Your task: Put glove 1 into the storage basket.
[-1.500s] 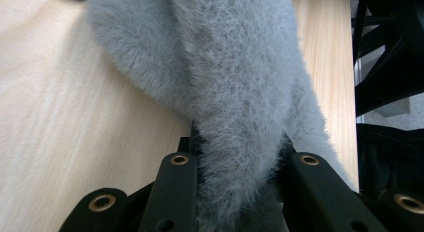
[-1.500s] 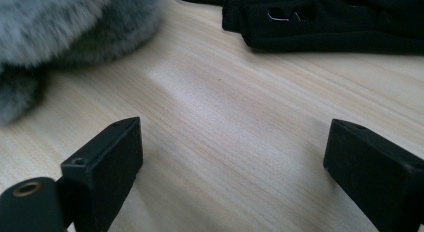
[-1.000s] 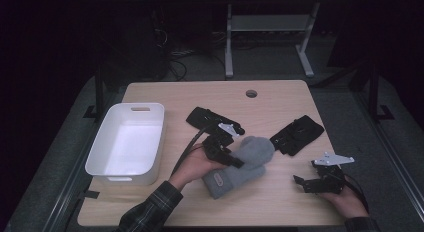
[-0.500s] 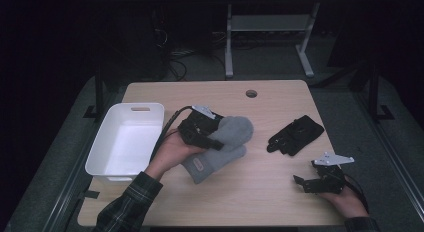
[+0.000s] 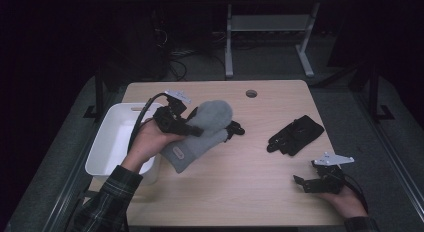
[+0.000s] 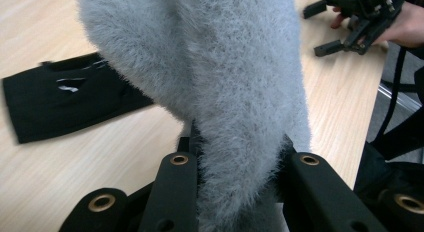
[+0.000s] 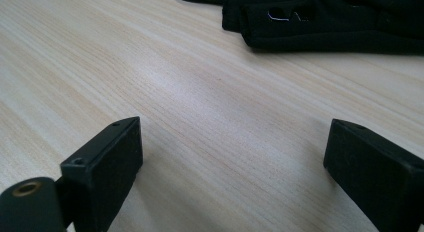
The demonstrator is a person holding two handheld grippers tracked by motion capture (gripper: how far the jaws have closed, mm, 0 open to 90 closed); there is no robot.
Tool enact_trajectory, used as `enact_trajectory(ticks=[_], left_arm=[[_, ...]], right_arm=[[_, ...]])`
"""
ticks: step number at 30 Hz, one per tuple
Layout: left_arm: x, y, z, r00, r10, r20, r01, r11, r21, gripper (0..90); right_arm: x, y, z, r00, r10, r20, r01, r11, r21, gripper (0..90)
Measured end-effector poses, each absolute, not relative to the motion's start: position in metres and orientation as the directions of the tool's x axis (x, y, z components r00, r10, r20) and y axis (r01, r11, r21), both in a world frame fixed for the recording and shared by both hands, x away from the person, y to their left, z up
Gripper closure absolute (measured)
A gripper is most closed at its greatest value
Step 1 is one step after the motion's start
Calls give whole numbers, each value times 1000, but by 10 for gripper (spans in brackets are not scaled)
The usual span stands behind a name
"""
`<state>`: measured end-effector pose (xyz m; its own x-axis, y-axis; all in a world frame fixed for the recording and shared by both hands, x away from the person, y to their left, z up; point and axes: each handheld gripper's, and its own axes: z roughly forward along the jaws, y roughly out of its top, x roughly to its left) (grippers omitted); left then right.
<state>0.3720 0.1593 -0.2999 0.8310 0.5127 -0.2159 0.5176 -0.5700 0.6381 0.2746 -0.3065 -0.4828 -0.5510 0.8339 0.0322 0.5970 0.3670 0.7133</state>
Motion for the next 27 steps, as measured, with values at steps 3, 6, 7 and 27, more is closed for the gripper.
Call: enact_trajectory(ticks=[3, 6, 7, 27], left_arm=[[372, 175, -293, 819, 533, -213, 528, -553, 645, 732], [373, 190, -288, 802, 558, -212, 542, -533, 649, 732], [373, 196, -286, 796, 568, -209, 546, -526, 653, 732], [369, 304, -289, 643, 726, -244, 660, -364, 657, 732]], right_arm=[[275, -306, -483, -551, 834, 33, 597, 366, 713, 85], [275, -306, -483, -551, 834, 33, 597, 366, 714, 85], [275, -306, -483, -551, 834, 33, 597, 366, 713, 85], [275, -307, -483, -551, 834, 32, 597, 367, 713, 85]])
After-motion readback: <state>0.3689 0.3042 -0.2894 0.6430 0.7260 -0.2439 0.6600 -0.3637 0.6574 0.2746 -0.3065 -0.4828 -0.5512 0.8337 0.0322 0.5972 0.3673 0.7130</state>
